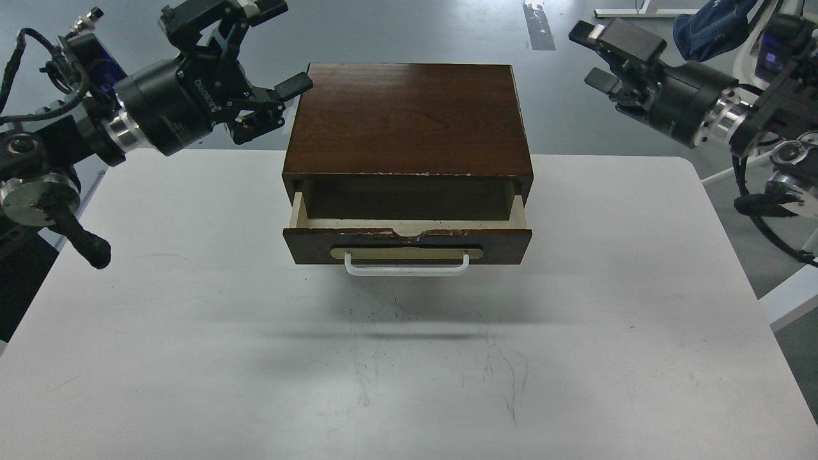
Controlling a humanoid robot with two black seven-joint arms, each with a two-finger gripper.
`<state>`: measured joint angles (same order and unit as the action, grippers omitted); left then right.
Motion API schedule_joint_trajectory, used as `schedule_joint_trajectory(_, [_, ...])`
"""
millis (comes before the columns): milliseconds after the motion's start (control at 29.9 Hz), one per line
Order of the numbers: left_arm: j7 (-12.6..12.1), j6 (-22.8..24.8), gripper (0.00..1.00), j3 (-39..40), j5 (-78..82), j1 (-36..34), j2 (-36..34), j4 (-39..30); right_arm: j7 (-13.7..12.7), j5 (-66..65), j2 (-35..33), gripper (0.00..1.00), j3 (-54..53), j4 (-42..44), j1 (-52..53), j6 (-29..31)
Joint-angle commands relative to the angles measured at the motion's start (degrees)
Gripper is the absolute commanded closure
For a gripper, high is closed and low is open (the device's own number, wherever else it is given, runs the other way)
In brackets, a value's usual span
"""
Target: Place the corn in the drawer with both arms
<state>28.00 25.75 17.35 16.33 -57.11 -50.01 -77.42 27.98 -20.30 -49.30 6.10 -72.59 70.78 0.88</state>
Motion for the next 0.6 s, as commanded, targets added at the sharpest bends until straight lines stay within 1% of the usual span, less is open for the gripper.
schedule_joint_trajectory(0, [0.00,-4.03,0.01,0.49,0.02,2.17,0.00,0.07,0.02,5.95,-1.68,0.00,-9.33,-1.68,-11.95,0.09])
schedule_joint_trajectory(67, [0.00,-5.00,0.01,0.49,-0.16,3.83,0.00,0.16,0.02,9.72,-1.33,0.00,-12.94,-1.60,-16.00,0.00])
schedule_joint_trajectory(100, [0.00,-4.66,0.01,0.49,-0.85,5.06,0.17,0.42,0.02,12.53,-1.07,0.00,-14.27,-1.42,-18.03,0.00])
schedule_joint_trajectory(134, [0.00,-4.66,0.01,0.49,-0.86,5.07,0.17,0.42,0.02,12.56,-1.07,0.00,-14.28,-1.42,-18.05,0.00])
schedule_joint_trajectory(301, [0.00,-4.30,0.01,1.89,-8.06,9.90,0.17,0.95,0.02,18.18,1.57,0.00,-15.42,-0.45,-21.30,-0.35])
schedule_joint_trajectory(401, [0.00,-3.08,0.01,5.49,-10.00,12.98,0.17,2.26,0.02,18.45,2.89,0.00,-15.33,0.07,-22.18,-0.44])
schedule_joint_trajectory(468, [0.00,0.16,0.01,9.26,-10.18,15.96,0.26,3.67,0.02,18.54,3.59,0.00,-15.33,0.08,-22.88,-0.44])
schedule_joint_trajectory(569, [0.00,1.76,0.01,11.30,-10.18,18.34,0.26,3.76,0.02,18.54,3.77,0.00,-15.25,-0.01,-23.23,-0.44])
